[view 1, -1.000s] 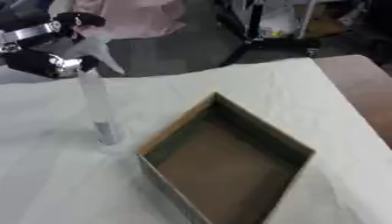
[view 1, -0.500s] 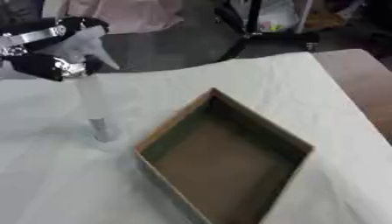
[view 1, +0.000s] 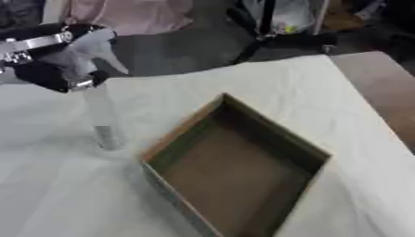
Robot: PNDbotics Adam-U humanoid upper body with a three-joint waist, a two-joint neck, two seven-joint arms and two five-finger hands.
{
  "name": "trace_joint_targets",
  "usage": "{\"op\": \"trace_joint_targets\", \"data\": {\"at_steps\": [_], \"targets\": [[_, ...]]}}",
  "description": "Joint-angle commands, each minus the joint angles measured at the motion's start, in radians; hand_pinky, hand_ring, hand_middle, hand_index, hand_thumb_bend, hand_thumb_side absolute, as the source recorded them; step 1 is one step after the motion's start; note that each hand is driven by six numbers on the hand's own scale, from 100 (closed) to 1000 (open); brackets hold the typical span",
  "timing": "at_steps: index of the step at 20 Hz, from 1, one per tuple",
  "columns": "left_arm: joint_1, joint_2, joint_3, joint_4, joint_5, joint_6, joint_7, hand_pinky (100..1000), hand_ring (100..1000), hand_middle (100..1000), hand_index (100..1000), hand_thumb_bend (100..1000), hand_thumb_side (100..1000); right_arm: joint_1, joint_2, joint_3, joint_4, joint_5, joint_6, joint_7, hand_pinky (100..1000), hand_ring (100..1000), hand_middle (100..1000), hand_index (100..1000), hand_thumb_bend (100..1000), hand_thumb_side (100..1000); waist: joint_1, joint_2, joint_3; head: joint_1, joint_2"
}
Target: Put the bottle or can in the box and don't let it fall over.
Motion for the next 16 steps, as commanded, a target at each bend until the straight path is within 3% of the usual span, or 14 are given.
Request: {"op": "trace_joint_targets", "data": {"at_steps": [1, 4, 9, 14, 16], "targets": [[-0.017, 0.015, 0.005, -0.004, 0.002, 0.003, -0.012, 651, 369, 927, 894, 150, 406, -0.006, -0.013, -0.011, -0.005, 0.003, 0.0, 0.002, 1000, 1000, 1000, 990, 100, 535, -0.005, -0.014, -0.001, 0.001, -0.003], [-0.017, 0.014, 0.004, -0.004, 0.009, 0.01, -0.015, 620, 316, 888, 849, 100, 353, -0.005, -0.011, -0.011, -0.004, 0.003, 0.001, 0.004, 1000, 1000, 1000, 988, 100, 537, -0.005, -0.015, -0.002, 0.001, -0.002], [-0.018, 0.013, 0.004, -0.006, 0.022, 0.038, 0.007, 528, 114, 740, 676, 100, 261, -0.003, -0.009, -0.012, -0.002, 0.005, 0.002, 0.006, 1000, 1000, 1000, 988, 100, 537, -0.006, -0.017, -0.002, 0.001, 0.0], [-0.02, 0.013, 0.0, -0.01, 0.023, 0.069, 0.042, 424, 100, 623, 554, 100, 109, 0.0, -0.005, -0.014, 0.0, 0.006, 0.004, 0.007, 1000, 1000, 1000, 989, 100, 541, -0.006, -0.02, -0.002, 0.002, 0.003], [-0.021, 0.014, -0.003, -0.012, 0.022, 0.073, 0.038, 390, 100, 598, 524, 100, 104, 0.001, -0.005, -0.014, 0.001, 0.006, 0.005, 0.007, 1000, 1000, 1000, 989, 100, 541, -0.005, -0.021, -0.001, 0.002, 0.004]]}}
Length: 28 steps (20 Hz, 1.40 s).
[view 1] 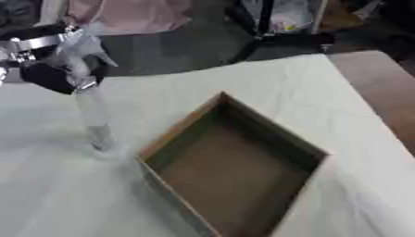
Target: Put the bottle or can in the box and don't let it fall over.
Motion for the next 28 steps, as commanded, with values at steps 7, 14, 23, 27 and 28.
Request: {"op": "trace_joint_targets", "data": {"at_steps": [7, 14, 23, 27, 28], "targets": [[-0.022, 0.023, -0.006, -0.021, -0.005, -0.01, -0.055, 213, 100, 490, 391, 100, 100, 0.002, -0.012, -0.015, -0.003, 0.003, 0.005, 0.002, 1000, 1000, 1000, 989, 100, 545, -0.003, -0.029, 0.002, 0.003, 0.005], [-0.028, 0.024, -0.003, -0.021, 0.029, 0.007, -0.051, 164, 100, 406, 309, 100, 111, 0.007, -0.013, -0.017, -0.001, 0.001, 0.006, 0.001, 1000, 1000, 1000, 989, 100, 544, -0.004, -0.038, 0.005, 0.003, 0.012], [-0.049, 0.043, 0.002, -0.047, 0.069, 0.033, -0.022, 164, 100, 417, 323, 100, 118, 0.011, -0.022, -0.019, 0.004, -0.002, 0.015, 0.003, 1000, 1000, 1000, 989, 100, 539, 0.001, -0.062, 0.017, -0.003, 0.028], [-0.051, 0.043, 0.002, -0.049, 0.07, 0.038, -0.01, 165, 100, 412, 313, 100, 100, 0.011, -0.027, -0.02, 0.006, -0.007, 0.018, 0.002, 1000, 1000, 1000, 989, 100, 536, 0.003, -0.073, 0.018, -0.005, 0.032], [-0.051, 0.043, 0.001, -0.049, 0.071, 0.039, -0.006, 148, 100, 393, 289, 100, 100, 0.012, -0.028, -0.02, 0.006, -0.009, 0.019, 0.002, 1000, 1000, 1000, 989, 100, 535, 0.004, -0.076, 0.019, -0.005, 0.033]]}}
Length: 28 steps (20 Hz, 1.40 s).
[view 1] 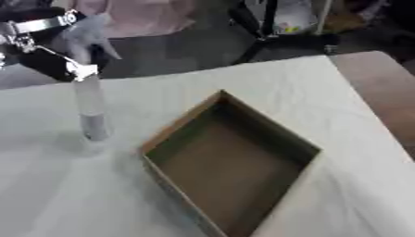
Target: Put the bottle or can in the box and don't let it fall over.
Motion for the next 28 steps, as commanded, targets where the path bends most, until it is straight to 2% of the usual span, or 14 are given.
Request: {"op": "trace_joint_targets", "data": {"at_steps": [1, 4, 8, 19, 28], "targets": [[-0.025, 0.041, 0.01, -0.019, 0.009, 0.004, 0.016, 145, 100, 391, 285, 100, 100, -0.004, -0.035, -0.011, -0.005, -0.008, 0.005, -0.003, 1000, 1000, 1000, 989, 100, 534, -0.003, -0.036, 0.002, -0.004, 0.007], [-0.025, 0.039, 0.007, -0.02, 0.018, 0.012, 0.022, 178, 100, 423, 319, 100, 100, -0.003, -0.039, -0.011, -0.004, -0.013, 0.007, -0.004, 1000, 1000, 1000, 989, 100, 527, -0.002, -0.045, 0.003, -0.004, 0.014], [-0.028, 0.037, 0.004, -0.025, 0.03, 0.017, 0.019, 118, 100, 354, 246, 100, 100, -0.005, -0.047, -0.01, -0.004, -0.022, 0.007, -0.005, 1000, 1000, 1000, 988, 100, 516, -0.003, -0.058, 0.006, -0.006, 0.026], [-0.072, 0.033, -0.035, -0.142, 0.145, 0.078, 0.044, 104, 100, 327, 225, 100, 100, -0.01, -0.071, -0.001, -0.002, -0.053, 0.011, -0.009, 1000, 1000, 1000, 985, 100, 489, -0.005, -0.102, 0.019, -0.013, 0.079], [-0.117, 0.002, -0.062, -0.203, 0.228, 0.131, 0.057, 100, 100, 336, 233, 100, 101, -0.032, -0.079, 0.008, -0.002, -0.079, 0.022, -0.008, 1000, 1000, 1000, 984, 100, 473, -0.004, -0.12, 0.008, -0.009, 0.093]]}}
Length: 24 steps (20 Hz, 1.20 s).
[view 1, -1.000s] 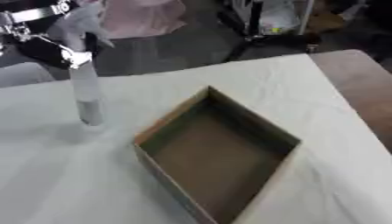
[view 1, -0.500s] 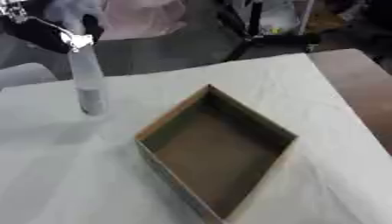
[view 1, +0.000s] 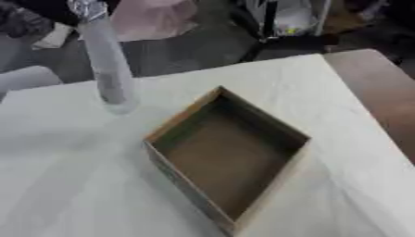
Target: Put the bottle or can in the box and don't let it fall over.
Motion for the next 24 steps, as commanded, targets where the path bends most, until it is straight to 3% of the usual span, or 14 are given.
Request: {"op": "trace_joint_targets", "data": {"at_steps": [1, 7, 24], "targets": [[-0.043, 0.001, -0.001, -0.025, 0.033, 0.028, 0.015, 100, 100, 338, 234, 100, 108, -0.018, -0.036, 0.002, -0.007, -0.014, 0.005, 0.002, 1000, 1000, 1000, 984, 100, 472, -0.004, -0.025, -0.006, 0.006, 0.003], [-0.047, -0.027, -0.042, -0.074, 0.048, 0.069, 0.05, 100, 100, 337, 233, 100, 118, -0.069, -0.033, 0.031, 0.006, -0.04, 0.028, 0.025, 1000, 1000, 1000, 985, 100, 474, 0.0, -0.028, -0.039, 0.046, 0.0], [-0.061, -0.148, -0.071, -0.1, 0.127, 0.145, 0.068, 100, 100, 350, 241, 100, 209, -0.108, -0.032, 0.047, 0.035, -0.058, 0.072, 0.05, 1000, 1000, 1000, 986, 100, 486, 0.021, -0.051, -0.063, 0.052, 0.044]]}}
